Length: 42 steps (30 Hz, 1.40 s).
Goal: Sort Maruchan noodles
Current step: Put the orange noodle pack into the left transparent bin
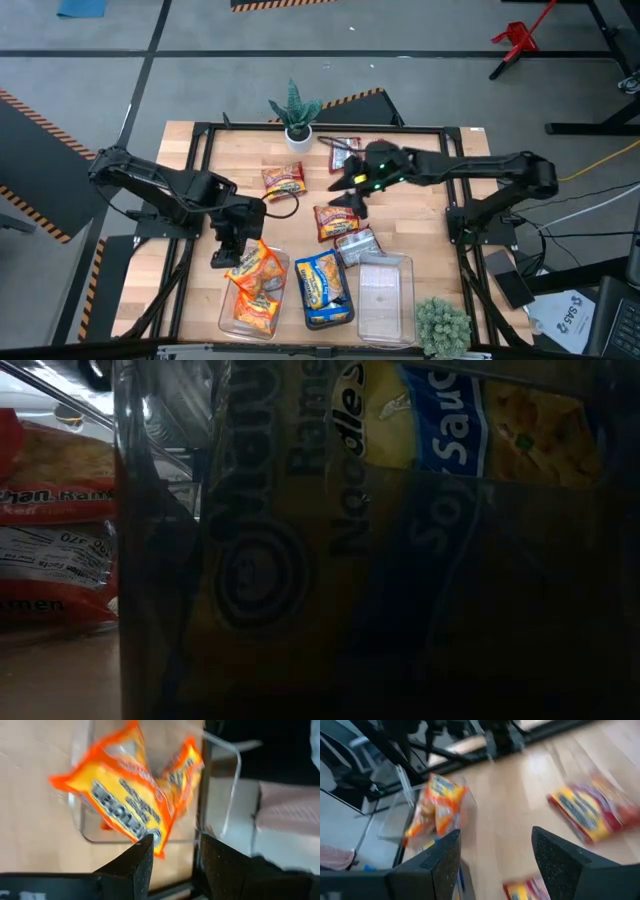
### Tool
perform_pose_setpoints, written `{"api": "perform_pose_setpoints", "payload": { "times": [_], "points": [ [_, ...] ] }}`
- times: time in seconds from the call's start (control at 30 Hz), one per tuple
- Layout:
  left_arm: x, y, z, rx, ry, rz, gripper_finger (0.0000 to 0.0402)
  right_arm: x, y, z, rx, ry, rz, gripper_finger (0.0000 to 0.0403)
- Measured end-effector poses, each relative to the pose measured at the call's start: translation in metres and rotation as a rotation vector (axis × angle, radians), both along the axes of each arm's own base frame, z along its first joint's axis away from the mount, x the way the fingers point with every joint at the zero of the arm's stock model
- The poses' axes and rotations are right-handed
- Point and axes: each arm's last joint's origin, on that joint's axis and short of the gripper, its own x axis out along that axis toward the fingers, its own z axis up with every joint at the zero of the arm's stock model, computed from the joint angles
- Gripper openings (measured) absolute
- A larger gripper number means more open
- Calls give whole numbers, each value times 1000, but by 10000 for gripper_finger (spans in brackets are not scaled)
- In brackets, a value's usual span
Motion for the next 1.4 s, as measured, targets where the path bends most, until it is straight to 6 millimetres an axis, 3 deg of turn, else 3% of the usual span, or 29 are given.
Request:
{"api": "perform_pose_setpoints", "payload": {
  "times": [0.33,0.7,0.93,1.13,1.4],
  "points": [
    [-5,-9,38,93,-119,139,156,68,17,-44,-8,-128,69,227],
    [-18,-17,54,175,-212,212,156,150,46,-61,36,-112,214,227],
    [-22,-24,54,201,-233,191,156,169,60,-81,59,-43,246,227],
    [-24,-29,54,224,-248,177,156,176,59,-104,62,3,202,227],
    [-26,-32,54,247,-264,169,156,180,58,-115,53,8,166,227]
  ]
}}
